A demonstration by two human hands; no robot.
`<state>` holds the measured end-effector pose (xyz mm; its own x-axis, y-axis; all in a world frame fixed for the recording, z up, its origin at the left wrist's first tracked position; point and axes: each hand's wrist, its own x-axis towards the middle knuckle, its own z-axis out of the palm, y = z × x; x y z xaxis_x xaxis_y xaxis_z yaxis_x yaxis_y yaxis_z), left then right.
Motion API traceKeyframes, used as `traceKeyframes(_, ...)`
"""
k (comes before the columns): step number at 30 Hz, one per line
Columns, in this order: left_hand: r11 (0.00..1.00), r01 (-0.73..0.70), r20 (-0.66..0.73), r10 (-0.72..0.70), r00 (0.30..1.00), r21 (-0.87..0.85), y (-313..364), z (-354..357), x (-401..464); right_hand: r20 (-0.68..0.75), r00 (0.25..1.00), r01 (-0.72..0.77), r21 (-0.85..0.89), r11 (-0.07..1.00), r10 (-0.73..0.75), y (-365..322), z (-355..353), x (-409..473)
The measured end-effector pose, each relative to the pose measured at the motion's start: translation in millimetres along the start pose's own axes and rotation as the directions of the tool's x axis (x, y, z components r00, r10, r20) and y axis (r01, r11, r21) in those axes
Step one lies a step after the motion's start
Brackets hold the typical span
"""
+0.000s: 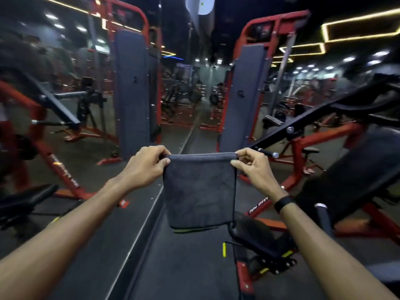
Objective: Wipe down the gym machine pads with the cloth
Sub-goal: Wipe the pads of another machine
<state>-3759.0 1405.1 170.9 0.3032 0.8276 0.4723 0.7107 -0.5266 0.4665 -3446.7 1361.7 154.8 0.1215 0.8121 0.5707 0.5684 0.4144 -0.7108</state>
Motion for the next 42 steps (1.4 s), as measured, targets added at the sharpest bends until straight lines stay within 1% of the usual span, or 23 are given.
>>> traceKeyframes(3, 0.996, -0.094, 0.072, 0.094, 0.993, -0.003, -2, 35, 56, -0.083, 0.995, -0.054, 0.014, 0.998, 0.055, 31, -14, 25)
traceKeyframes(6, 0.985, -0.171, 0.138, 0.166, 0.976, 0.024, 4, 57, 110, -0.129, 0.986, -0.107, -0.013, 0.994, 0.104, 57, -27, 53)
traceKeyframes(8, 0.980, -0.199, 0.135, 0.193, 0.972, 0.028, 5, 69, 143, -0.155, 0.982, -0.112, -0.046, 0.993, 0.103, 68, -34, 73)
traceKeyframes(12, 0.966, -0.256, 0.120, 0.259, 0.958, -0.042, 1, 100, 202, -0.227, 0.964, -0.161, -0.072, 0.984, 0.141, 100, -38, 118)
traceKeyframes(17, 0.954, -0.299, 0.173, 0.298, 0.939, -0.019, -26, 153, 272, -0.285, 0.942, -0.209, -0.087, 0.974, 0.176, 153, -30, 167)
traceKeyframes(21, 0.933, -0.358, 0.232, 0.355, 0.906, -0.030, -50, 202, 339, -0.331, 0.921, -0.248, -0.094, 0.964, 0.205, 200, -19, 207)
traceKeyframes(24, 0.915, -0.401, 0.273, 0.399, 0.875, -0.050, -60, 229, 394, -0.373, 0.894, -0.287, -0.052, 0.957, 0.248, 227, -18, 242)
traceKeyframes(27, 0.883, -0.466, 0.336, 0.456, 0.824, -0.057, -60, 253, 457, -0.418, 0.866, -0.321, -0.047, 0.946, 0.273, 248, -22, 281)
traceKeyframes(28, 0.866, -0.496, 0.344, 0.484, 0.805, -0.061, -58, 263, 484, -0.456, 0.848, -0.327, -0.047, 0.944, 0.270, 258, -23, 294)
traceKeyframes(30, 0.852, -0.518, 0.332, 0.511, 0.793, -0.074, -52, 280, 521, -0.507, 0.820, -0.339, -0.054, 0.939, 0.267, 269, -25, 311)
traceKeyframes(32, 0.844, -0.526, 0.313, 0.529, 0.789, -0.101, -42, 297, 546, -0.524, 0.803, -0.362, -0.053, 0.931, 0.283, 278, -30, 319)
traceKeyframes(34, 0.826, -0.535, 0.325, 0.562, 0.761, -0.176, -26, 333, 574, -0.566, 0.767, -0.401, -0.053, 0.914, 0.304, 298, -43, 325)
traceKeyframes(39, 0.803, -0.480, 0.389, 0.592, 0.706, -0.352, 21, 411, 609, -0.625, 0.688, -0.435, 0.050, 0.899, 0.367, 325, -82, 332)
traceKeyframes(42, 0.751, -0.434, 0.427, 0.648, 0.631, -0.498, 60, 462, 634, -0.675, 0.634, -0.437, 0.090, 0.895, 0.377, 350, -118, 338)
